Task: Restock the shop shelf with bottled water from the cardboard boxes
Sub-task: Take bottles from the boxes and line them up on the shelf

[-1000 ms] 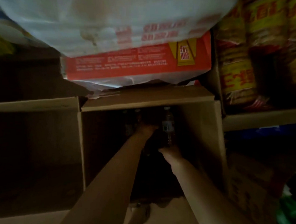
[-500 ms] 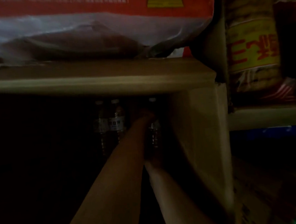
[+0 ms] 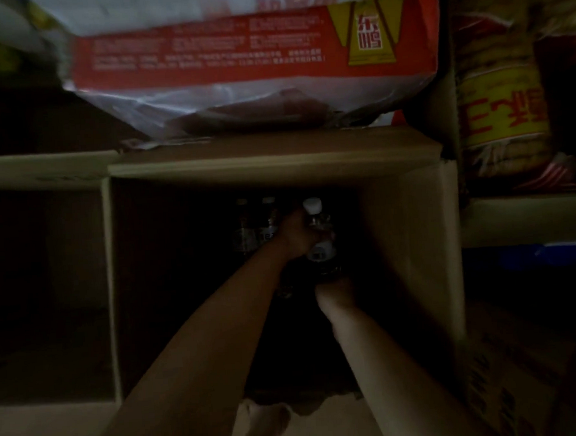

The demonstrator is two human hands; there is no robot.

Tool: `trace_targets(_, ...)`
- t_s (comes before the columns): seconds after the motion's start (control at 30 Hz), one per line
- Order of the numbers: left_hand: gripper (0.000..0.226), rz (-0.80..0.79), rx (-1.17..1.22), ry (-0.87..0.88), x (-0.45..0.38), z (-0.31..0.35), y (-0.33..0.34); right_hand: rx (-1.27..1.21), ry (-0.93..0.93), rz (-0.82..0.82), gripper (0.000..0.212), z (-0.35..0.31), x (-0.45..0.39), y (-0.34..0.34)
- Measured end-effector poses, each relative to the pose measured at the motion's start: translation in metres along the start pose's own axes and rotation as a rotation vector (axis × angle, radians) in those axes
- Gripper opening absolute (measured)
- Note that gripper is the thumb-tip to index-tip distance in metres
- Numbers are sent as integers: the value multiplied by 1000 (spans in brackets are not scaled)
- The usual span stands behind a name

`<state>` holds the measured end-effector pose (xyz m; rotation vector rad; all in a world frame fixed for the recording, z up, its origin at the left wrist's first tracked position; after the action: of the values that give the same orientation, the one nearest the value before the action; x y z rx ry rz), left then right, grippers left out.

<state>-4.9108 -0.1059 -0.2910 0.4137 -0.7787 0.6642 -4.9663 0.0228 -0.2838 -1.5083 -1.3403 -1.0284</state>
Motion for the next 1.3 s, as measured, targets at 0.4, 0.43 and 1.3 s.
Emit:
trace_targets(0.4, 68, 101, -174, 144, 156, 123, -12, 117, -209, -83, 75, -73, 141, -16)
trace_targets(0.43, 68, 104, -187, 165, 170, 134, -10, 152, -241, -117, 73, -80, 154, -17)
trace_targets(1.3, 32, 71, -279, 905, 582, 690, 228, 62, -1166, -10, 56, -278, 712, -287)
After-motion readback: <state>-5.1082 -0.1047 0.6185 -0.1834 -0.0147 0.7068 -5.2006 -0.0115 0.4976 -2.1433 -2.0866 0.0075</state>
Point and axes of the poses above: each hand's wrist, its own x-axis away from the middle knuckle, its own y-axis out of the palm, z = x × y, the point moved 9 cm from there along -x, towards the middle knuckle, and after that the axes turned 15 degrees about -z, right-handed, at the moved point
